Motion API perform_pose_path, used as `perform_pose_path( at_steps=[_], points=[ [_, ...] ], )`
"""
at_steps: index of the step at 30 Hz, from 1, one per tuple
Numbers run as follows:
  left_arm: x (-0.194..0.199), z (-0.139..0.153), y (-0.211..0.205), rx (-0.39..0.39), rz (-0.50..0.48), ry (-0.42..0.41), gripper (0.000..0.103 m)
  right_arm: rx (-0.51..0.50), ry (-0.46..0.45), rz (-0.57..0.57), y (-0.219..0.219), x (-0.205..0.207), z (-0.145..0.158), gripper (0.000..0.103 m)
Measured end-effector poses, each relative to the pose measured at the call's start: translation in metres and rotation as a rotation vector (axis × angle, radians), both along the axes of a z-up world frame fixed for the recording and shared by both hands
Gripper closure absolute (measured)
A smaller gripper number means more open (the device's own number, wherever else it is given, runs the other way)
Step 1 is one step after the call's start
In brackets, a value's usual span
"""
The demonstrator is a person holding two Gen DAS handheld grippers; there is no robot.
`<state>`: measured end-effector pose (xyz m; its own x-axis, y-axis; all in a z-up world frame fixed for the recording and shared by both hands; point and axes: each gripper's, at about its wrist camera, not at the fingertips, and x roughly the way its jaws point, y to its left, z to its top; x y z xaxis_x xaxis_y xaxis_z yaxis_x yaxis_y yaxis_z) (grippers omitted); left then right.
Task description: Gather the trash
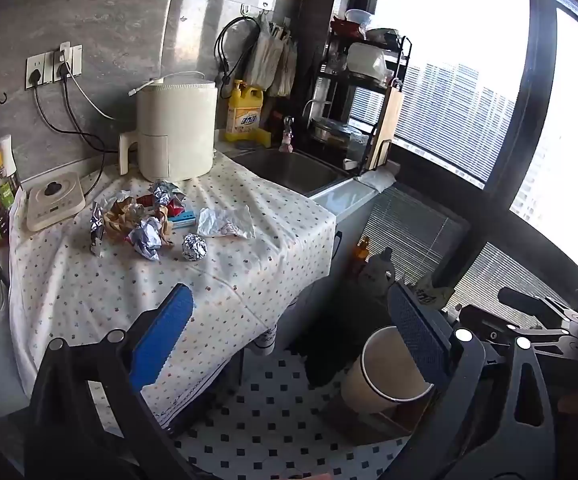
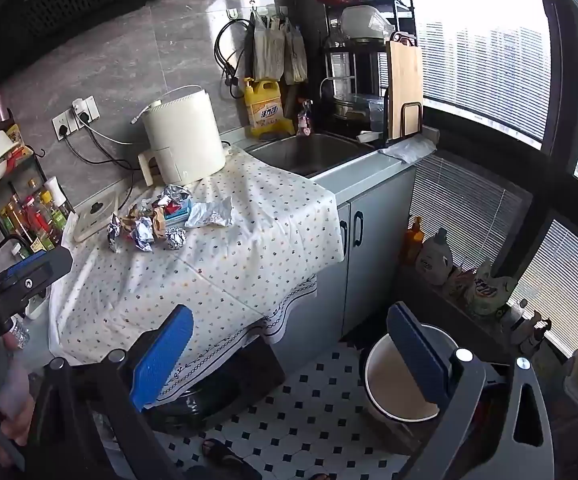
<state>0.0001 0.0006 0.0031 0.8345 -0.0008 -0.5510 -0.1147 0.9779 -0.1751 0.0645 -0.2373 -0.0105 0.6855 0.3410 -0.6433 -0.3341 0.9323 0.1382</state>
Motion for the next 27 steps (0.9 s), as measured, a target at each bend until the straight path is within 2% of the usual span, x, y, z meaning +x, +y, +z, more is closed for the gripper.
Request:
perform_pose_path(
  at_steps=[27],
  points=[
    [-0.032,0.011,-0.002,0.005,0.141,-0.021,0.006,0.000,-0.019,0.120,0.007,-0.002,0.007,0.008]
  ],
)
